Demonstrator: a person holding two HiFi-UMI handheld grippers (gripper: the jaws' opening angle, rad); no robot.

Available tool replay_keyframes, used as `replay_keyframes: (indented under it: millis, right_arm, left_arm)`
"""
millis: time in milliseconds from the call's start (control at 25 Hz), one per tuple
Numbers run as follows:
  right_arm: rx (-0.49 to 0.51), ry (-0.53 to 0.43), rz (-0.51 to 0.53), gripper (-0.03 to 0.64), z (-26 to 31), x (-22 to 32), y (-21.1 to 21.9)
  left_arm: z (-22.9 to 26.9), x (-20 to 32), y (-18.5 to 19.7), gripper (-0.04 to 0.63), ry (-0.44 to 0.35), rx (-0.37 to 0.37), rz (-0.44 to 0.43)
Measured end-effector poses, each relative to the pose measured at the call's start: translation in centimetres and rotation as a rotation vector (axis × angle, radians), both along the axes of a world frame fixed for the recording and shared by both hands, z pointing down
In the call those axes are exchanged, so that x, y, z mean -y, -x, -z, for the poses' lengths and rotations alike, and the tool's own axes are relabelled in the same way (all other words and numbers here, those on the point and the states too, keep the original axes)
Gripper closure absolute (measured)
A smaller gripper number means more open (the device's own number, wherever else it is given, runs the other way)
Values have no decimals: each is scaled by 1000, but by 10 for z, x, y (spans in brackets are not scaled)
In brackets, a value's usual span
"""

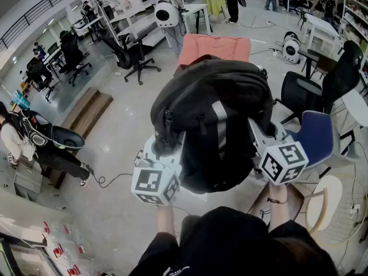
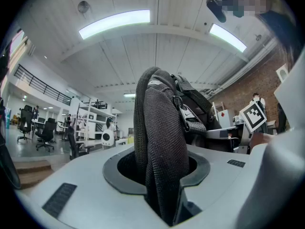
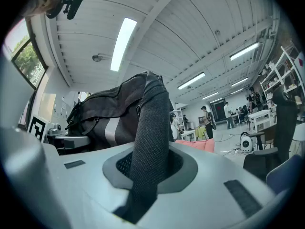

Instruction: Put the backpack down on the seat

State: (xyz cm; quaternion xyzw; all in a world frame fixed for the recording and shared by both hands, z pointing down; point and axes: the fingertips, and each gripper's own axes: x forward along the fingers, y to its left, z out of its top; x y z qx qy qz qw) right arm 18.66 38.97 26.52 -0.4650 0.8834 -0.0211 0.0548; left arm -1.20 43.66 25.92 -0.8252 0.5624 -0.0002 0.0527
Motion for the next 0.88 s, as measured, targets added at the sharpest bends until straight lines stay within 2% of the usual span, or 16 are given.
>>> replay_keyframes:
  millis: [720,880]
  right_arm:
    - [8,30,19,554,-8,26,-22]
    - [3,37,38,554,-8,37,-12]
  left_arm:
    - [-6,22,-23,443,23,8,25]
    - [-8,27,-14,443,33,-4,48]
